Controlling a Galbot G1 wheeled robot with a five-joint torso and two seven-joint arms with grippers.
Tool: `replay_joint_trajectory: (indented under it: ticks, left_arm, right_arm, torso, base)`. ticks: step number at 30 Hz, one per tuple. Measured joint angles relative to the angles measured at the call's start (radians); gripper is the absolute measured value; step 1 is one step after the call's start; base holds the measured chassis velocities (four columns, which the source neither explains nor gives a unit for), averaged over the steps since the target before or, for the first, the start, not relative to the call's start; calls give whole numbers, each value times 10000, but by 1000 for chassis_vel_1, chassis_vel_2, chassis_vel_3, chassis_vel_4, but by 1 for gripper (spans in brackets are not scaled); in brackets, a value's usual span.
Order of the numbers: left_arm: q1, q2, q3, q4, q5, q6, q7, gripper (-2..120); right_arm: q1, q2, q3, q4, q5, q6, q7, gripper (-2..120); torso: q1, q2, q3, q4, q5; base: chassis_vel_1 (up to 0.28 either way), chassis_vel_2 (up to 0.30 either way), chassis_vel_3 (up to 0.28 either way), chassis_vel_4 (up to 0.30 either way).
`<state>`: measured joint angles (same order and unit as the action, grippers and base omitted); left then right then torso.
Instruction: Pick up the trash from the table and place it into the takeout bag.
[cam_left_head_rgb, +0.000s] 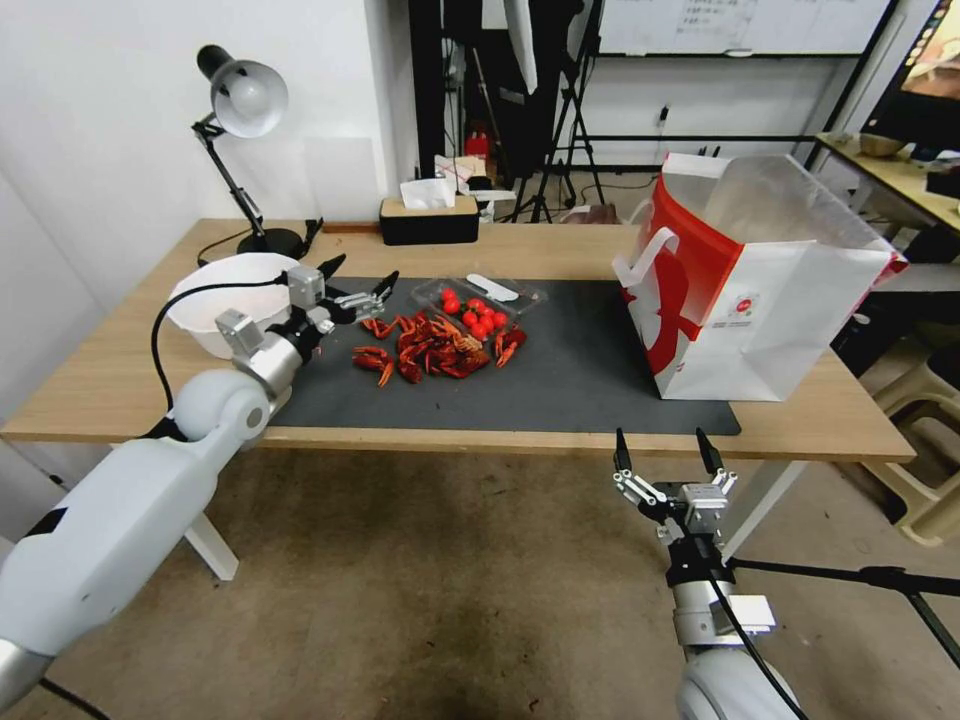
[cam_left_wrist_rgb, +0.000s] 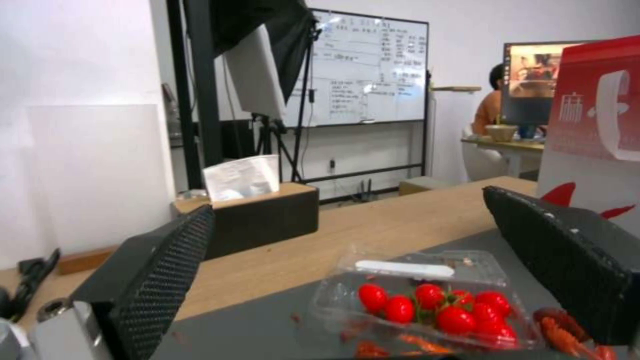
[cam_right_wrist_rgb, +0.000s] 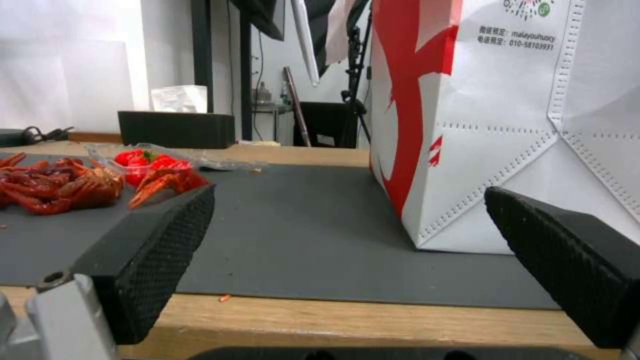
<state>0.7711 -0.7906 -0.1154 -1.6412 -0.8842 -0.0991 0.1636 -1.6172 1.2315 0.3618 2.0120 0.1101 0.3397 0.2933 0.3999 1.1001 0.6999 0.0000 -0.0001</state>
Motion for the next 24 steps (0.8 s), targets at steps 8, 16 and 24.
replay_joint_trajectory:
  ticks: [8, 16, 24]
  left_arm:
    - [763, 14, -672, -356, 215, -75, -267, 100]
    - [1554, -56, -1484, -806, 683, 24, -407, 100]
    - [2718, -333, -2335, -1363, 1072, 70, -515, 100]
  right_arm:
    - [-6, 24, -40, -7, -37, 0, -6, 100]
    - [-18, 53, -58, -7, -81, -31, -8, 100]
    - [-36, 84, -103, 0, -127, -65, -17, 100]
  torso:
    - [0, 0, 0, -1, 1]
    - [0, 0, 0, 0, 2]
    - [0, 0, 0, -1, -1]
  base:
    - [0, 0, 0, 0]
    - [0, 0, 0, 0]
    - [0, 0, 0, 0]
